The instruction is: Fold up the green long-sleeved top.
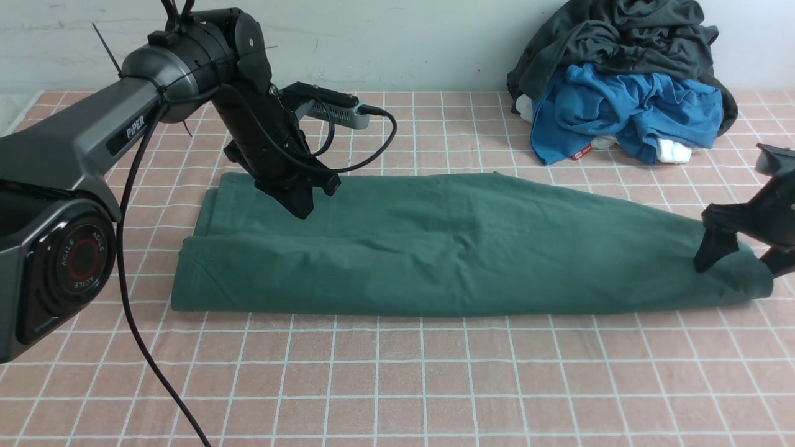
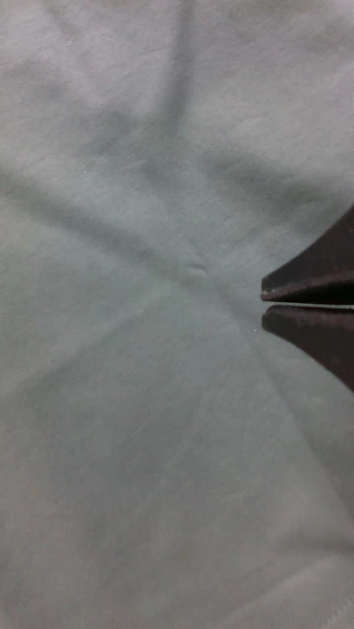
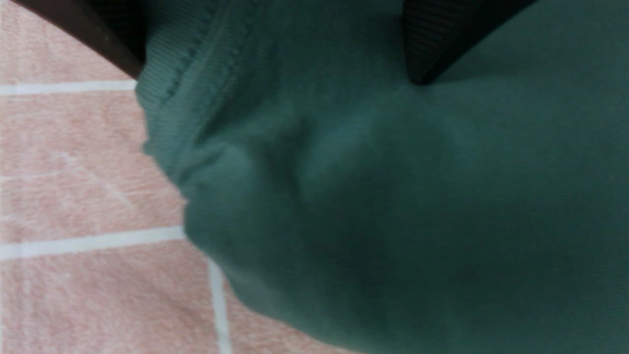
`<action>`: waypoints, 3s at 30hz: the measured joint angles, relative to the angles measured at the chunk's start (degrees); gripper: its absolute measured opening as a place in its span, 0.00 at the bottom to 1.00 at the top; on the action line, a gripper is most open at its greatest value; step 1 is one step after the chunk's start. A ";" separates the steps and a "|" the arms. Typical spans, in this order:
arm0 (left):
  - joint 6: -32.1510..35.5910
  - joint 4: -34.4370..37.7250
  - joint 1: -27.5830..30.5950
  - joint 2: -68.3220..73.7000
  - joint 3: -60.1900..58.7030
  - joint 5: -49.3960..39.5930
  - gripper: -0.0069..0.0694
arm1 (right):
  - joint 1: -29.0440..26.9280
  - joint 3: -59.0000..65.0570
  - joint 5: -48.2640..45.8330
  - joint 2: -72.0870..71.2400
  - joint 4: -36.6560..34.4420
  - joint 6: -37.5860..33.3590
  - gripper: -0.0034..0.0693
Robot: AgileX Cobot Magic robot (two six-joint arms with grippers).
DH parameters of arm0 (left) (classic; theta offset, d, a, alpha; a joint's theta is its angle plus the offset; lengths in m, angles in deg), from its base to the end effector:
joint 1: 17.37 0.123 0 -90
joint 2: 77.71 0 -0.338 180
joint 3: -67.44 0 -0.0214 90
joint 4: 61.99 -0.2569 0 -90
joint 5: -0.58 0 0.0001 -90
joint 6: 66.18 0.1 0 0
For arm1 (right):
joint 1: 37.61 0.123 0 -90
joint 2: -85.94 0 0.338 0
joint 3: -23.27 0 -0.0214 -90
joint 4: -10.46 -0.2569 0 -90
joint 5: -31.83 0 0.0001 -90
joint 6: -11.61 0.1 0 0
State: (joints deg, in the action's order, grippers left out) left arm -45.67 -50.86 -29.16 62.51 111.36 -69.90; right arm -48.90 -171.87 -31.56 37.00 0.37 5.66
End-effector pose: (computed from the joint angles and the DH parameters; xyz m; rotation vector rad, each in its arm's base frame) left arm 0.5253 -0.1282 0.2367 0.7422 2.7904 -0.2498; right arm 0.4582 -0.0755 0.1861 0.2649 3.0855 0.2394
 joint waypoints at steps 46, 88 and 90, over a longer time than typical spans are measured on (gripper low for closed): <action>4.40 6.64 13.62 -23.61 0.00 -1.39 0.09 | 40.59 -21.40 3.53 -4.58 8.35 -1.38 0.09; 1.82 2.71 13.62 -95.54 -59.51 10.13 0.09 | 37.72 -27.44 -7.03 3.57 16.78 4.60 0.40; 1.15 2.71 13.62 -100.12 -64.58 10.95 0.09 | 37.71 -27.36 -4.81 5.95 13.90 5.15 0.38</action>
State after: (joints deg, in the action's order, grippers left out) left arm -44.53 -48.15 -15.54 -37.61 46.79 -58.95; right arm -11.20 -199.23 -36.37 42.96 14.27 10.81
